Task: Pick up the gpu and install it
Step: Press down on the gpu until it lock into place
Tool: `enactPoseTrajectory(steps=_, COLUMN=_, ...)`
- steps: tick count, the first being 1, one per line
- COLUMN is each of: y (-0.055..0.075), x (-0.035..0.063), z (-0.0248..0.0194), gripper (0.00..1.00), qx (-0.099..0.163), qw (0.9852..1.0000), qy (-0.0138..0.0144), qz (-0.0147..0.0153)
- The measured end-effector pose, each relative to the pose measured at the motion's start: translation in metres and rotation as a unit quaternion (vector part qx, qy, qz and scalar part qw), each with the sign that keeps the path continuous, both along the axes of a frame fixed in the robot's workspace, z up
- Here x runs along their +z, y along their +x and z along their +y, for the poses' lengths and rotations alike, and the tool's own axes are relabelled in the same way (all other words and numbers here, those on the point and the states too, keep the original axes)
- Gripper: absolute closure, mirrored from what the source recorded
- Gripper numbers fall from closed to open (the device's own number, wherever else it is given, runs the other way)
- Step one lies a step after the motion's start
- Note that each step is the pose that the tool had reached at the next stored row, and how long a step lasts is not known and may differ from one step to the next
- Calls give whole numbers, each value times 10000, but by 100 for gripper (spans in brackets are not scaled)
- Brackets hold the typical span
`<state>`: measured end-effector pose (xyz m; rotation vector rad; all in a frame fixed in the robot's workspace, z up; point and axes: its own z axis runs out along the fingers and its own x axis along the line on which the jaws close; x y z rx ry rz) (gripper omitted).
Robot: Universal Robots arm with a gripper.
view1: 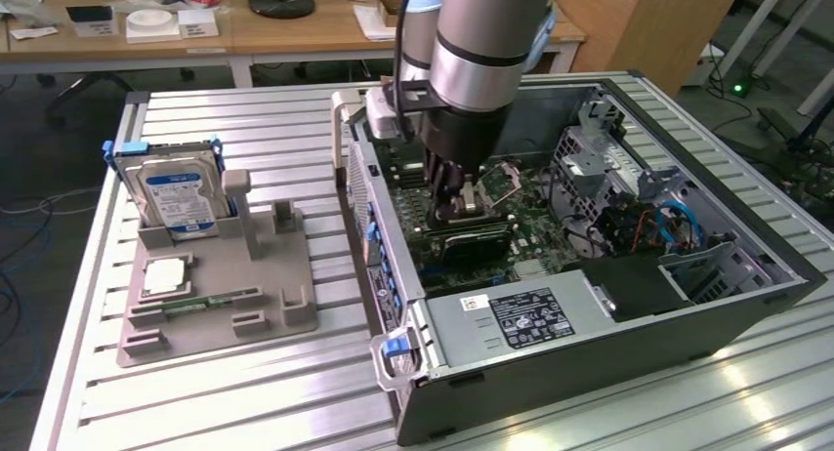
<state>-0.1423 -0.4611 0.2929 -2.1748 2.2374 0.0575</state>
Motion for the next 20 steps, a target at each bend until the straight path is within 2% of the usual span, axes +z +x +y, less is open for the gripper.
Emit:
enactPoseTrajectory(steps=1, y=-11, x=0, z=0, gripper=89, qx=1, qw=10000, qy=0, qz=-33)
enactPoseTrajectory(steps=2, y=-23, x=0, z=0, gripper=89, qx=2, qw=10000, qy=0, qz=-53)
enactPoseTrajectory(steps=9, y=-87, x=4, z=0, gripper=89, qx=208, qw=9998, qy=1, qz=-54)
enactPoseTrajectory(steps=13, y=-196, x=4, z=3, gripper=89, qx=222, qw=9997, qy=1, qz=-54)
enactPoseTrajectory(steps=20, y=-287, x=4, z=13, gripper=89, qx=224, qw=9997, qy=1, qz=-54)
